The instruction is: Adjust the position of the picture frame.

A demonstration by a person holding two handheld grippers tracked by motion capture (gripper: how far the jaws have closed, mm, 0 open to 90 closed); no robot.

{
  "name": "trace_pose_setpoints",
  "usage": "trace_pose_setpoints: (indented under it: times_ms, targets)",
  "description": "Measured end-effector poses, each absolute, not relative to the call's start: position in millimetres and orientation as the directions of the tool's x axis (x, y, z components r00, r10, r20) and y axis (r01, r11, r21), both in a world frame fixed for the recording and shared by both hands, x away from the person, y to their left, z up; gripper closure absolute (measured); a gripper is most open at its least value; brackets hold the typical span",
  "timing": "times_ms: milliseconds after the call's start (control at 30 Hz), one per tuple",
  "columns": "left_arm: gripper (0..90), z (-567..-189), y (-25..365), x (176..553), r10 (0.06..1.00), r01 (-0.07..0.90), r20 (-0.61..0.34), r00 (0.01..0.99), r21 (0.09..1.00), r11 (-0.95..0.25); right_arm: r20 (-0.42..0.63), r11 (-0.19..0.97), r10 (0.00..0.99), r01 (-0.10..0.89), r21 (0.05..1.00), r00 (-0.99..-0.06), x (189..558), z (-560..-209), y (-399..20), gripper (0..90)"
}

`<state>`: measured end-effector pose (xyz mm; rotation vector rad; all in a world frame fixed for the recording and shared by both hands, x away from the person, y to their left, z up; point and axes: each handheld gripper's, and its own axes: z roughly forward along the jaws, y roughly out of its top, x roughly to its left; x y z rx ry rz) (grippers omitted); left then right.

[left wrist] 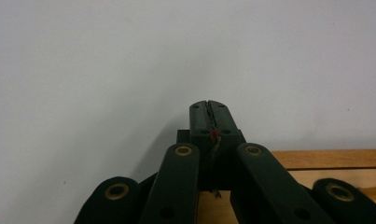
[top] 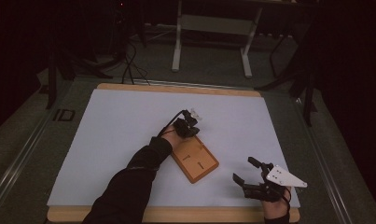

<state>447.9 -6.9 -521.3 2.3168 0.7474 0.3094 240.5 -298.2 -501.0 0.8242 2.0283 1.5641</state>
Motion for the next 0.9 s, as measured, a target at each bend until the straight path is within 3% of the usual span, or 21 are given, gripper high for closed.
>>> trace_pose_setpoints:
  times_ms: [900]
  targets:
    - [90.0,-517,57,419,0.615,0.487,-0.009,0.788,0.62,-0.615,0.008,0.182,0.696,0.188,0.965,-0.718,240,-502,-298,13.9]
